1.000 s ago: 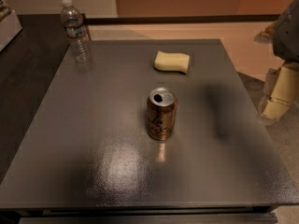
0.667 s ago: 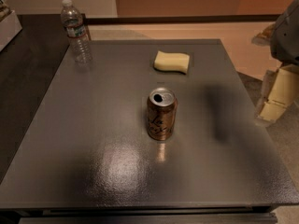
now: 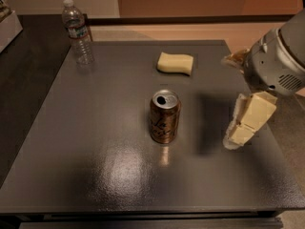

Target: Move orange can near sponge

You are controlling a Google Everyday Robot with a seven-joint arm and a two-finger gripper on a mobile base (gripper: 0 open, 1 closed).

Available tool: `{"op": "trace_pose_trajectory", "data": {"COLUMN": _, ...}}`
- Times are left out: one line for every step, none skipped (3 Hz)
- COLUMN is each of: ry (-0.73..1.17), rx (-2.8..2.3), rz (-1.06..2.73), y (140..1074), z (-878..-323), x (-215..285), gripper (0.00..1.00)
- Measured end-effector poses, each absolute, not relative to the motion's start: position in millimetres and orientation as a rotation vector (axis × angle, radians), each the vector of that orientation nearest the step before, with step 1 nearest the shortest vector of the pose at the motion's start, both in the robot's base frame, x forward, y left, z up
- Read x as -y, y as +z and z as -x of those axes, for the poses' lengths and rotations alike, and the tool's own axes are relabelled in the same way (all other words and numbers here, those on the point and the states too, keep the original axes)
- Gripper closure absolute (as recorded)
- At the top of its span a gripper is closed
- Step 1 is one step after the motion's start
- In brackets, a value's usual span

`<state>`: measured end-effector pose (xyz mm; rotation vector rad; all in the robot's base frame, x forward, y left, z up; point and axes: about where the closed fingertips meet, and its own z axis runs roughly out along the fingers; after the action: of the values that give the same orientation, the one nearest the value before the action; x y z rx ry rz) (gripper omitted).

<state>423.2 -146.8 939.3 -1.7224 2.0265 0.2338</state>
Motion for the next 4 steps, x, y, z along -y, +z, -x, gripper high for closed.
{"op": "trace_pose_trajectory", "data": {"ry": 0.316, "rx": -1.97, "rz": 1.717, "y": 931, "z": -420, "x": 129, "gripper": 0.0}}
{"op": "trace_pose_trajectory", "data": {"ry": 0.368, "rx": -1.924, "rz": 1.715, "y": 920, "z": -421, "x": 110, "gripper": 0.0}}
{"op": "trace_pose_trajectory", "data": {"ry": 0.393, "rx": -1.899, "rz": 1.704, "y": 911, "z": -430, "x": 95, "gripper": 0.0}}
{"op": "trace_pose_trajectory", "data": {"ry": 0.414, "rx": -1.876, "rz": 1.705, "y": 908, "z": -438, "x": 83, "gripper": 0.0}}
